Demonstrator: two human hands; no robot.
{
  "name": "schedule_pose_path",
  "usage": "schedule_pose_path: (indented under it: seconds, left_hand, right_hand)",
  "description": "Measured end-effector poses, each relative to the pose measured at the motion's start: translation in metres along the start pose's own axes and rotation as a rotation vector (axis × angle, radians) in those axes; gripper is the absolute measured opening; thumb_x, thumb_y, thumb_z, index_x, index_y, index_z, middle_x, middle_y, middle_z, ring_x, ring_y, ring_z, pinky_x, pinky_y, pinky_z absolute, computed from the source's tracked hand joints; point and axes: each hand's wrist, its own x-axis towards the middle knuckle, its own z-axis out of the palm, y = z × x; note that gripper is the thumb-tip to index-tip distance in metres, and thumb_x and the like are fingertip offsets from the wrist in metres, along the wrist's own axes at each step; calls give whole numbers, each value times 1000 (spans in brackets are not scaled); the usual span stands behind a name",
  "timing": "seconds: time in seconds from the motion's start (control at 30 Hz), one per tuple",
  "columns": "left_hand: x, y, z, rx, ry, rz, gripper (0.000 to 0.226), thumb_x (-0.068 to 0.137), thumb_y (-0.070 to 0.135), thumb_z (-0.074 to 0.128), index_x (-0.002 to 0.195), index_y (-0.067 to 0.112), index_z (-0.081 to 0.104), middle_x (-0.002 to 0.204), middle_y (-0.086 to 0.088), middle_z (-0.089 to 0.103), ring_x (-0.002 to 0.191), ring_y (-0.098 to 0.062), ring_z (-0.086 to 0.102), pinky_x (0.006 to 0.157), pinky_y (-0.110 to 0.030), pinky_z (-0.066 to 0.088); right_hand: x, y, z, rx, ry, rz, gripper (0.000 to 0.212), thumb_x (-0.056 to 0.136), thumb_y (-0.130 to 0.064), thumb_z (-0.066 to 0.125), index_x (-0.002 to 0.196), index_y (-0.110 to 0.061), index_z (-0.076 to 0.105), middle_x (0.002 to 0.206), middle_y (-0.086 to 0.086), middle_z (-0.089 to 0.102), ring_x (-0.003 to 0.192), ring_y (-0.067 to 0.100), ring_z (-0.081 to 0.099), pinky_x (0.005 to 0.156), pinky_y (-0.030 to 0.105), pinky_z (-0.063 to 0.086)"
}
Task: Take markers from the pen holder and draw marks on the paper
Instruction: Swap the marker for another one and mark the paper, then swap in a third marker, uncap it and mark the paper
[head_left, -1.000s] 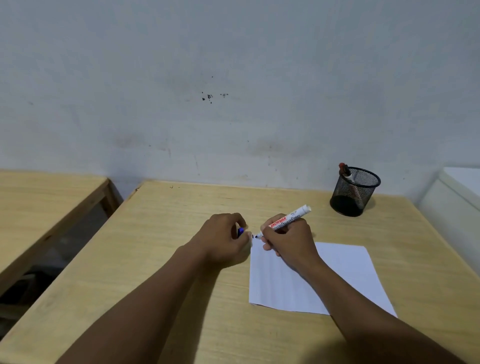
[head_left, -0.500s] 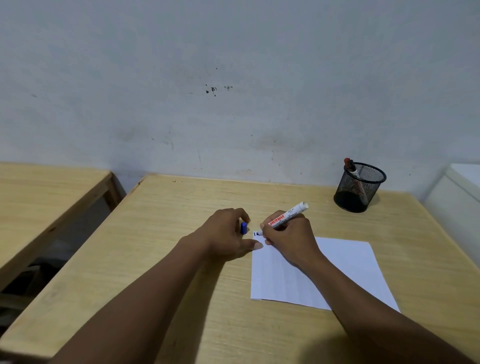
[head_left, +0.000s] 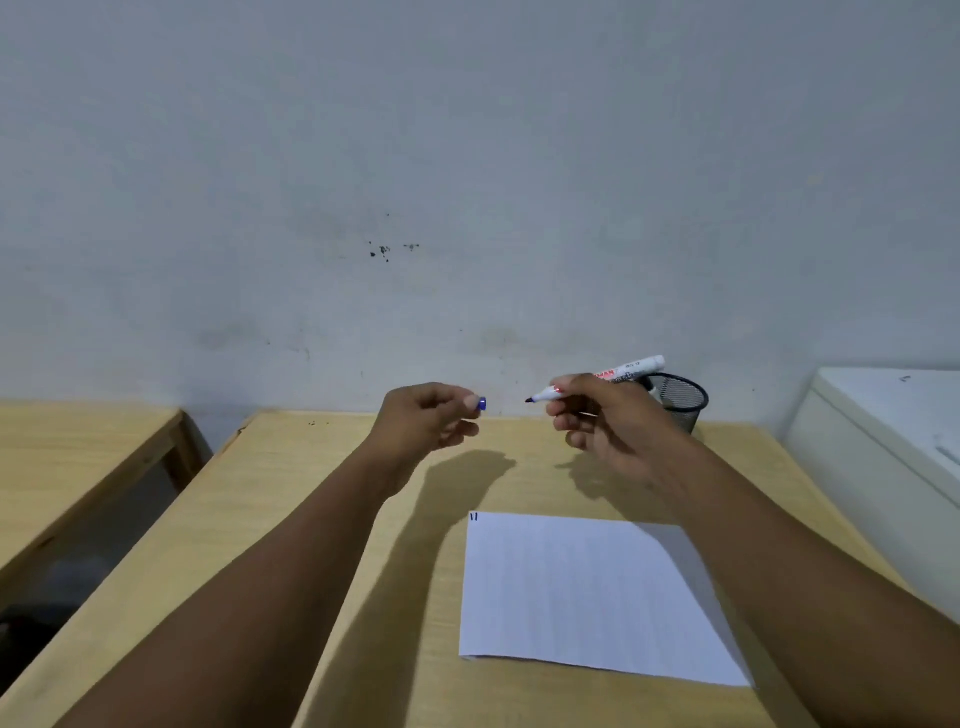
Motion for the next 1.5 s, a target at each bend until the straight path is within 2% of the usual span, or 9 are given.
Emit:
schedule_pose_path:
  seconds: [0.37, 0.53, 0.67, 0.73, 0.83, 1.03, 1.2, 1.37, 1.5]
  left_hand:
    - [25, 31, 72, -228, -121, -33, 19, 92, 20, 72, 103, 5, 76, 86, -6, 73, 68, -18, 65, 72, -29, 52]
    - [31, 30, 91, -189, -156, -15, 26, 90, 19, 74, 107, -1, 75, 80, -5, 72, 66, -17, 64, 68, -27, 53]
    - [37, 28, 101, -85, -107, 50, 21, 88, 19, 76, 94, -1, 76, 75, -6, 69, 66, -20, 62, 68, -29, 52]
    - [40, 29, 105, -29, -85, 95, 20, 87, 20, 78, 89, 0, 77, 75, -7, 70, 66, -20, 62, 69, -31, 51]
    - [50, 36, 111, 82, -19, 170, 20, 87, 21, 79, 87, 1, 77, 75, -8, 71, 61, -17, 64, 65, -30, 52]
    - [81, 47, 134, 352, 63, 292, 19, 85, 30, 80, 80, 11, 78, 69, -2, 73, 51, -3, 62, 58, -26, 51]
    - [97, 39, 169, 561, -9, 369, 17, 85, 32, 79, 82, 16, 78, 75, -2, 76, 69, -16, 68, 63, -31, 53]
    - [102, 32, 186, 675, -143, 391, 27, 82, 40, 80, 96, 18, 80, 81, 3, 76, 67, -2, 62, 65, -22, 44]
    - [107, 29, 185, 693, -131, 360, 28, 94, 34, 66, 116, 20, 74, 93, 5, 72, 91, -14, 67, 77, -20, 43]
  right_hand:
    - [-8, -35, -25, 110, 32, -114, 11, 91, -14, 68, 85, -7, 75, 72, 9, 74, 57, 14, 68, 55, 23, 46]
    - [-3, -27, -31, 103, 31, -126, 13, 94, -14, 68, 88, -4, 74, 71, 8, 74, 55, 13, 66, 55, 24, 44]
    - [8, -19, -41, 81, 15, -64, 19, 96, -25, 69, 94, -7, 73, 73, 6, 69, 56, 12, 56, 49, 22, 38]
    - [12, -23, -52, -32, 22, 7, 30, 95, -37, 70, 99, -7, 70, 72, 7, 68, 54, 13, 52, 47, 23, 35]
    - [16, -47, -79, -451, 79, 60, 45, 89, -48, 73, 102, -5, 68, 68, 9, 70, 44, 13, 50, 41, 22, 33]
    - [14, -102, -133, -1184, 258, -78, 33, 92, -29, 71, 91, 3, 75, 77, 14, 79, 47, 17, 58, 42, 22, 39]
    - [22, -103, -151, -1262, 280, -88, 31, 92, -35, 70, 95, -5, 73, 80, 9, 80, 51, 18, 64, 46, 23, 41]
    - [32, -87, -159, -1245, 270, -70, 29, 91, -34, 70, 96, -6, 74, 81, 9, 81, 49, 17, 64, 47, 23, 43]
    - [40, -79, -161, -1200, 262, -80, 26, 90, -33, 70, 94, -7, 74, 82, 10, 81, 48, 16, 63, 45, 22, 41]
